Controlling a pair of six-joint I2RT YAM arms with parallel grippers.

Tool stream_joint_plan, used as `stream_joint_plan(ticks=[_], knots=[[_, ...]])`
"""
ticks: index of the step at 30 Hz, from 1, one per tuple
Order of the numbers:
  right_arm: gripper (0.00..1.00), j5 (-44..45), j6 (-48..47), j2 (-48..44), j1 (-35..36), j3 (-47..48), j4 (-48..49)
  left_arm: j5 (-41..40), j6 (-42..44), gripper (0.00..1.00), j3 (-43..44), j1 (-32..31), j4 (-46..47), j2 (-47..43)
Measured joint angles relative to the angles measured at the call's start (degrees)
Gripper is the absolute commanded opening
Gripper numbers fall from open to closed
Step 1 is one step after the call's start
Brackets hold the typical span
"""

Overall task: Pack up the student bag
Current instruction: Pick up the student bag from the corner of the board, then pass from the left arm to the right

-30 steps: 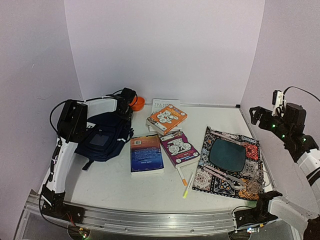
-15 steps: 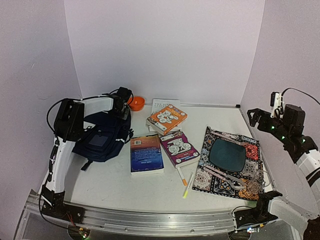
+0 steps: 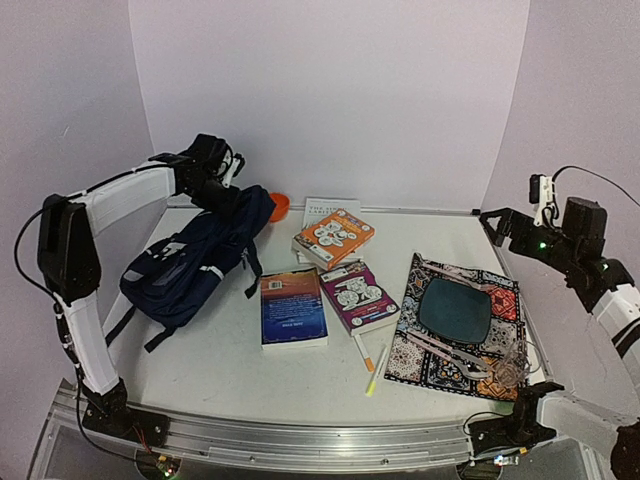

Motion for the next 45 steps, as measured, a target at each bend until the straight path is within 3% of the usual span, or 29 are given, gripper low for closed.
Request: stream_joint_plan(ticks=[7,17,22,34,45], knots=[[0.98,-4.3,5.6,5.0,4.4,2.9,0.1,7.4,3.0,0.0,-9.5,-1.7,0.1,-11.6],[0.98,-4.5,17.7,22.9,23.0,13.3,0.7,10.1,6.8,0.0,-24.9,-10.4,1.6,-24.6],[0.98,-4.2,24.0,32.8,29.0,19.8,0.3,10.2,7.8,0.0,-30.6,-14.4,3.9,-31.8],[0.98,-6.3,32.5,56.4,35.5,37.1,0.2,11.5,8.9,0.0,-38.8,-19.9,5.7,-39.2],[0.98,-12.4,34.0,69.6,39.5,41.4,0.2,13.0,11.5,0.0,-40.9,-20.5,5.2,-43.2]])
